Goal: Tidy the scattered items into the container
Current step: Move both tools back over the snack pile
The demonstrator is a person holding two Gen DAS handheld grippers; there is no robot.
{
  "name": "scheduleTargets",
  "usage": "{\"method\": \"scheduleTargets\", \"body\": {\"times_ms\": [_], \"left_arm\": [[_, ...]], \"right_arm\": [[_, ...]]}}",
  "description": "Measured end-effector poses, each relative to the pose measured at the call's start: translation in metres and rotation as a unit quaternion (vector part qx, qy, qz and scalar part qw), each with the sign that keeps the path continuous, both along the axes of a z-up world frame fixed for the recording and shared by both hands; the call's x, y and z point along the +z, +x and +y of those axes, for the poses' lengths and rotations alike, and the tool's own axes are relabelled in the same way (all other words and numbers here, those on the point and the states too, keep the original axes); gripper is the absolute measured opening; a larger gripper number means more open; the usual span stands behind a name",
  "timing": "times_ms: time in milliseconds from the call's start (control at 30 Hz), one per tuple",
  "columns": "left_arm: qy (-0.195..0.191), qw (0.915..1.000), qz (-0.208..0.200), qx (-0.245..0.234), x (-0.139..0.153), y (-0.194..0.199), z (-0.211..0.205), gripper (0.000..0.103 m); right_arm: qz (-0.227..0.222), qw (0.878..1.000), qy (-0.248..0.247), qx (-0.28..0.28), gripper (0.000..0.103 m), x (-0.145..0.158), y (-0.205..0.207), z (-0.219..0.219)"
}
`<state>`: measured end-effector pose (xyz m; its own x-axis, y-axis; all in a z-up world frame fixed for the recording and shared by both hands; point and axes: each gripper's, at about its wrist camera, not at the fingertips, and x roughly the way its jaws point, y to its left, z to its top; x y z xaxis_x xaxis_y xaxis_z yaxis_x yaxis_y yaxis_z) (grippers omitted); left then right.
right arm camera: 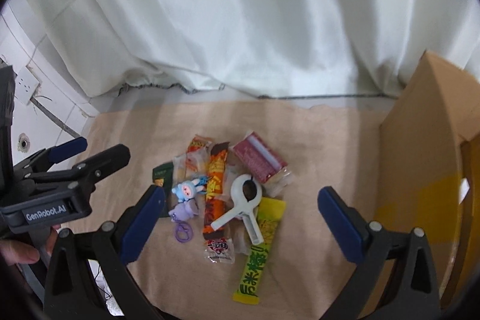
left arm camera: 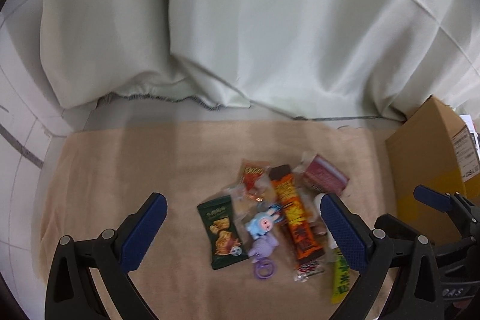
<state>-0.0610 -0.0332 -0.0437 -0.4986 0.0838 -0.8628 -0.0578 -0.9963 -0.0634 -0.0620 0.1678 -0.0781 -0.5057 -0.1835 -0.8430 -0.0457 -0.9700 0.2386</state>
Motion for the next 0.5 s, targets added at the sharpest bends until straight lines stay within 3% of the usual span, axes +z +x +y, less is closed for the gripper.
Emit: {"method": "scheduleTargets", "body": {"times_ms": [133, 267, 400, 500], "left_arm": [[0.000, 0.9999, -0.011, 0.012, -0.022, -0.001, -0.011, 0.103], [0.005, 0.9995, -0.027, 0.013, -0.045, -0.004, -0.019, 0.103], [0.004, 0.9990, -0.041, 0.016, -0.065, -0.008, -0.023, 0.095], [-0.005, 0.9986, -0.050, 0.015, -0.077, -0.011, -0.023, 0.091]], "right_arm": [[-0.019, 1.000, -0.004, -0.001, 0.093, -0.021, -0.005, -0.005], [-0.034, 0.999, -0.002, -0.006, 0.091, -0.040, -0.008, -0.007], [-0.051, 0.998, -0.011, -0.021, 0.077, -0.058, -0.014, -0.005], [-0.065, 0.997, -0.025, -0.019, 0.074, -0.071, -0.018, -0.008]]}}
